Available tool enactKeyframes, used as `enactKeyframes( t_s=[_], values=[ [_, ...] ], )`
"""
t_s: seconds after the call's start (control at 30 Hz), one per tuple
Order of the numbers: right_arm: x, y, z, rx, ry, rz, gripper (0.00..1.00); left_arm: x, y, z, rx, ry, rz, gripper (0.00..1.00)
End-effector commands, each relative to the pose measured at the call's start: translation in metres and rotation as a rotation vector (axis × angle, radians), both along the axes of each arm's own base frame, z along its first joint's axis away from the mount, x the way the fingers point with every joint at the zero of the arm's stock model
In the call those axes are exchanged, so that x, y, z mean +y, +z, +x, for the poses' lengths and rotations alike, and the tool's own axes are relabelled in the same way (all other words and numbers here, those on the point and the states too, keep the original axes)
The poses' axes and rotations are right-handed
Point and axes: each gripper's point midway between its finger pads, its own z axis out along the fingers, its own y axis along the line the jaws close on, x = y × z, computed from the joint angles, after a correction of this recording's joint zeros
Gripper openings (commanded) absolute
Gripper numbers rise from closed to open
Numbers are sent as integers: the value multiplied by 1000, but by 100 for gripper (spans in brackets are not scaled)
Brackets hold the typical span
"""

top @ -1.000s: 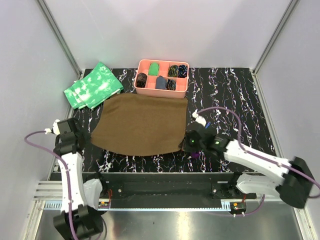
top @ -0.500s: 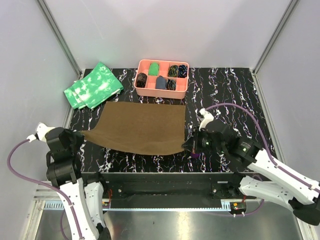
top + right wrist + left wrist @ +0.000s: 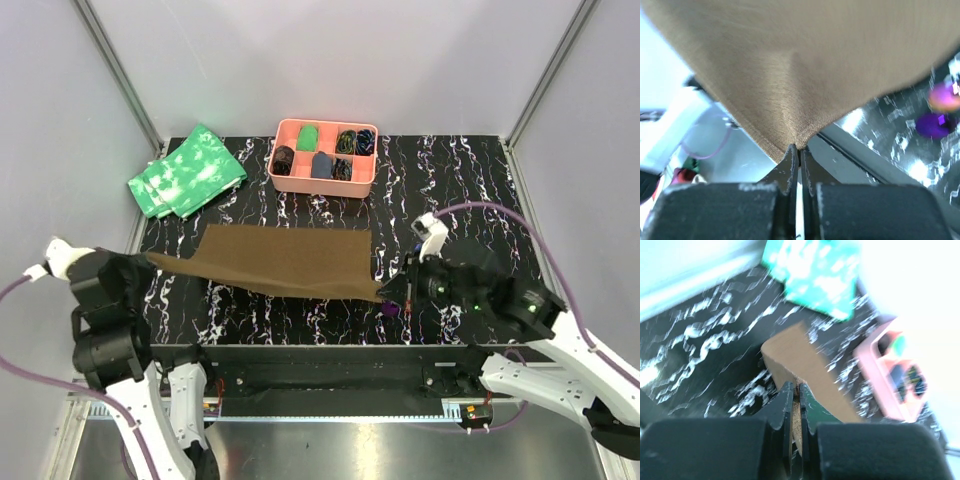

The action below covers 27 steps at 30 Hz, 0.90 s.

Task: Fold the napkin into a case and place the utensils inside
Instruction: Fold and flatten the napkin at the center of the board.

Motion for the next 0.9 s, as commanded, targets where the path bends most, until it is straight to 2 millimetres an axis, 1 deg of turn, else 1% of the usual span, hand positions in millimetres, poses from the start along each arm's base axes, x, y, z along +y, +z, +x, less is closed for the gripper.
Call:
enactKeyframes(
  t_s=[0.0, 0.03, 0.07, 0.1, 0.13, 0.17, 0.2, 0.23, 0.27, 0.3, 0.33, 0.37, 0.4, 0.47, 0.5, 0.53, 0.57, 0.6, 0.63, 0.67, 0.7, 0.73, 0.77, 0.8, 0.83, 0.87],
  values=[
    [3, 88, -16, -215, 171, 109, 0, 7, 108, -4, -244, 25, 148, 0],
    [2, 100, -21, -244, 205, 125, 0, 7, 123, -8, -269, 23, 179, 0],
    [2, 111, -25, -294, 245, 131, 0, 5, 157, -21, -348, 34, 220, 0],
    [0, 135, -31, -342, 275, 171, 0, 5, 171, -24, -369, 38, 236, 0],
    [-1, 145, -42, -357, 327, 191, 0, 4, 186, -30, -396, 38, 264, 0],
    [-4, 156, -46, -393, 351, 199, 0, -1, 214, -46, -467, 47, 298, 0],
    [-9, 180, -57, -440, 386, 244, 0, -1, 223, -50, -479, 53, 308, 0],
    [-12, 190, -62, -459, 399, 260, 0, -3, 233, -57, -503, 59, 323, 0],
    [-15, 200, -66, -489, 412, 277, 0, -4, 250, -71, -552, 77, 341, 0],
    [-23, 220, -75, -535, 417, 318, 0, -4, 256, -76, -565, 84, 345, 0],
    [-28, 229, -77, -561, 411, 334, 0, -4, 260, -79, -577, 88, 343, 0],
    [-33, 237, -79, -584, 397, 347, 0, -4, 270, -85, -605, 101, 350, 0],
    [-42, 250, -77, -621, 349, 362, 0, -4, 274, -87, -614, 103, 351, 0],
    [-49, 258, -72, -641, 294, 367, 0, -8, 282, -86, -637, 82, 350, 0],
    [-54, 261, -57, -639, 201, 350, 0, -9, 287, -83, -652, 72, 354, 0],
    [-55, 258, -48, -625, 155, 332, 0, -11, 287, -78, -655, 56, 347, 0],
    [-55, 255, -40, -604, 116, 320, 0, -12, 281, -66, -634, 25, 333, 0],
    [-51, 243, -22, -575, 45, 272, 0, -13, 279, -58, -634, 9, 327, 0],
    [-48, 236, -13, -555, 17, 251, 0, -13, 274, -49, -622, -10, 314, 0],
    [-42, 222, -3, -521, -7, 215, 0, -10, 257, -32, -571, -26, 294, 0],
    [-39, 212, 13, -503, -62, 169, 0, -8, 248, -22, -546, -29, 284, 0],
    [-36, 204, 22, -494, -87, 138, 0, -5, 236, -13, -518, -33, 272, 0],
    [-33, 190, 33, -479, -109, 90, 0, 1, 214, 5, -468, -32, 257, 0],
    [-30, 177, 49, -465, -158, 27, 0, 5, 202, 15, -442, -33, 248, 0],
    [-27, 168, 57, -465, -171, -13, 0, 11, 170, 34, -365, -37, 224, 0],
    [-25, 155, 66, -456, -189, -58, 0, 13, 159, 48, -348, -55, 214, 0]
  ],
)
